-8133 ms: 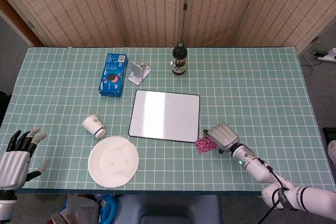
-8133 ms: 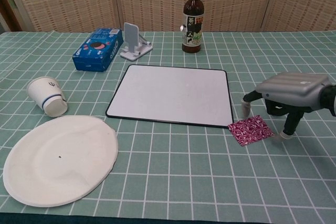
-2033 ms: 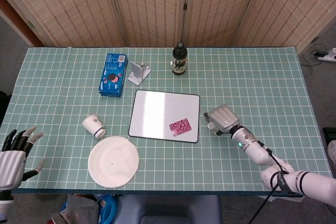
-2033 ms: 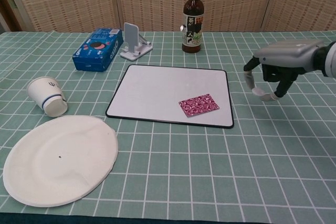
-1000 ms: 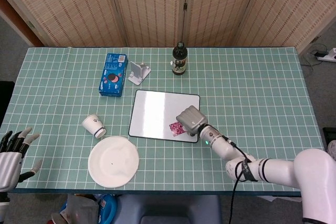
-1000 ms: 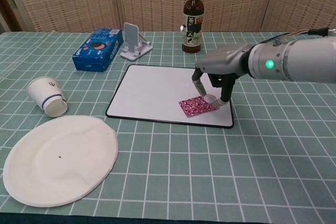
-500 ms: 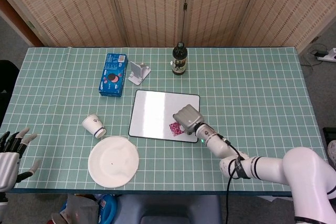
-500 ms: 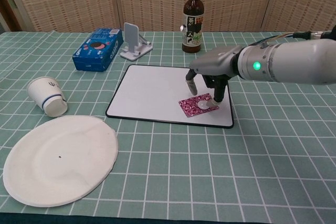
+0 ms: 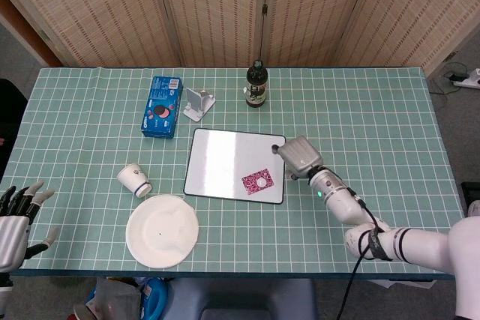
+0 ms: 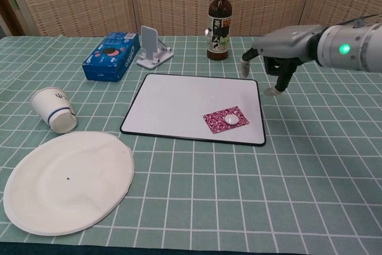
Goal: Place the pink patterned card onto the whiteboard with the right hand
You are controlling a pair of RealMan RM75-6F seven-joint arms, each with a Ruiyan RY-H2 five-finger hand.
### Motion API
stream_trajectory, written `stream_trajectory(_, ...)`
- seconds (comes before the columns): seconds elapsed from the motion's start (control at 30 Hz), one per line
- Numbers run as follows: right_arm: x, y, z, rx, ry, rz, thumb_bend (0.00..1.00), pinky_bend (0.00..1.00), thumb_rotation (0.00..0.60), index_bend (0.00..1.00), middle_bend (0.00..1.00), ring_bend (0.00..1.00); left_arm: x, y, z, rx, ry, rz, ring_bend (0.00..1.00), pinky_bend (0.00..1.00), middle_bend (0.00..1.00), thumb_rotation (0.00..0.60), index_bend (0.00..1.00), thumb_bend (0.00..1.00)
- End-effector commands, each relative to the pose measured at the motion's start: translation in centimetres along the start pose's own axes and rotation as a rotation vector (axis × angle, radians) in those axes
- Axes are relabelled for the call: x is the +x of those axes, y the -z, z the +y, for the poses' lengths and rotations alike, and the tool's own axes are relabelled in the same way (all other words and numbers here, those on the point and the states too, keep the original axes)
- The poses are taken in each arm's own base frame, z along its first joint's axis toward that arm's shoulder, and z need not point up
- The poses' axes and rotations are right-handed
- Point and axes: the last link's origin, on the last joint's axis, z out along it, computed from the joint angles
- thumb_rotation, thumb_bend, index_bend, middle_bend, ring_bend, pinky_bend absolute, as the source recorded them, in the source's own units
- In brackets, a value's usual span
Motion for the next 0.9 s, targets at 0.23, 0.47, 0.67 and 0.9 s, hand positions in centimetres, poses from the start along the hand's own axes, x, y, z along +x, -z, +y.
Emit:
stream_trajectory(0.23,-0.9,7.8,5.9,-0.143,-0.078,0.094,0.35,0.97,0.600,0.28,0.71,0.83,0.2,-0.9,1.4,-0.040,0.009,0.012,0.12,0.05,0.10,0.600,0.19,0.29)
stream_trajectory(0.47,-3.0,14.3,9.7,-0.282,-0.162,0.148,0.35,0.79,0.600,0.28,0.57,0.62,0.4,-1.4,2.0,-0.055,0.016,0.015,0.12,0.05,0.10,0.600,0.19,0.29)
stream_trajectory(0.67,-4.4,18.9,11.7,-0.378,-0.209,0.195,0.35,0.57,0.600,0.28,0.50,0.48,0.4,-1.6,2.4,-0.067,0.040,0.004,0.12,0.05,0.10,0.600,0.19,0.29)
stream_trajectory(0.9,-6.3,24.9,13.1,-0.474,-0.232,0.241,0.35,0.54,0.600,0.28,0.48,0.45,0.6,-1.4,2.6,-0.057,0.041,0.001,0.12,0.05,0.10,0.600,0.19,0.29)
